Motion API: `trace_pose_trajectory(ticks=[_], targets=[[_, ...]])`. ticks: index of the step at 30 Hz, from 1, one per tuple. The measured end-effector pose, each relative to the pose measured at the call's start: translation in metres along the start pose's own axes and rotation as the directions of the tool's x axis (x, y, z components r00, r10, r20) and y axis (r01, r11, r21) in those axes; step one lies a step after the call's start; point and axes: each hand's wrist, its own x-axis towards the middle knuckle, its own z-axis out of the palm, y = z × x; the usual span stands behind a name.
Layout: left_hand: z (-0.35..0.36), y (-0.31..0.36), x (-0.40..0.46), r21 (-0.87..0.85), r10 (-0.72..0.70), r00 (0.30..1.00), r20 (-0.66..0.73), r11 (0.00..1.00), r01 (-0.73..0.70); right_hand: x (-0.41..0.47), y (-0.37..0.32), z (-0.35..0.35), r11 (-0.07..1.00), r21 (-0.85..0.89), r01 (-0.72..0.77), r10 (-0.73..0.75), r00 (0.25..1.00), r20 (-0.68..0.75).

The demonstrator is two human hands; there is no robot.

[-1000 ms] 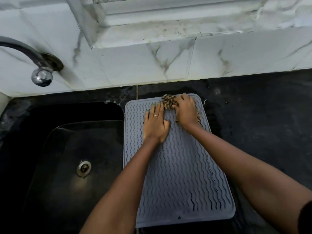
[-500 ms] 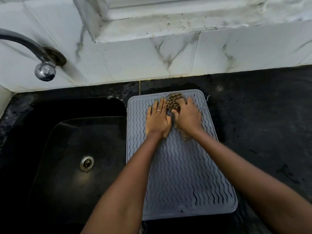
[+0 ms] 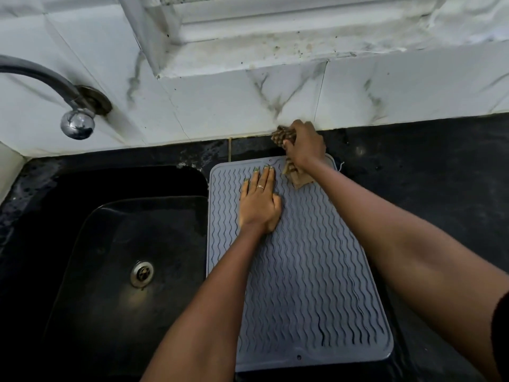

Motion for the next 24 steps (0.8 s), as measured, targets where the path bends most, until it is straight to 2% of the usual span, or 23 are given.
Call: trace_pose_trajectory(ticks=[2,5,9,12,13,17,21,24], targets=[[0.001,0.0,0.0,0.023,-0.006,1.0,0.007,1.0,0.006,-0.025,0.003,-0.002,0.999,0.044,0.006,-0.007,1.0,0.013],[0.001,-0.001,0.001,0.031,-0.007,1.0,0.025,0.999,0.006,-0.086,0.015,0.001,0.999,0.012,-0.045,0.043,0.989,0.141],[0.001,-0.001,0.002,0.018,0.002,1.0,0.02,1.0,-0.003,-0.169,0.025,-0.017,0.999,-0.036,-0.024,0.03,0.986,0.166],[0.001,-0.002,0.003,0.021,0.002,1.0,0.004,1.0,-0.002,-0.175,0.027,-0.032,0.997,-0.041,-0.068,0.078,0.943,0.324],[0.002,-0.002,0.003,0.017,0.001,1.0,0.006,1.0,-0.001,-0.163,0.023,-0.035,0.995,-0.021,-0.095,0.097,0.936,0.338],[0.006,-0.002,0.001,0.04,-0.005,1.0,0.018,0.999,0.005,-0.085,0.0,-0.013,0.99,0.018,-0.14,0.14,0.99,0.029],[0.005,-0.003,0.001,0.075,-0.01,0.999,0.032,0.997,0.008,-0.058,-0.012,0.019,0.984,-0.132,-0.122,0.128,0.991,0.043],[0.004,-0.001,0.004,0.08,-0.014,0.999,0.039,0.997,0.01,-0.078,-0.002,0.019,0.99,-0.117,-0.076,0.074,0.997,-0.025]])
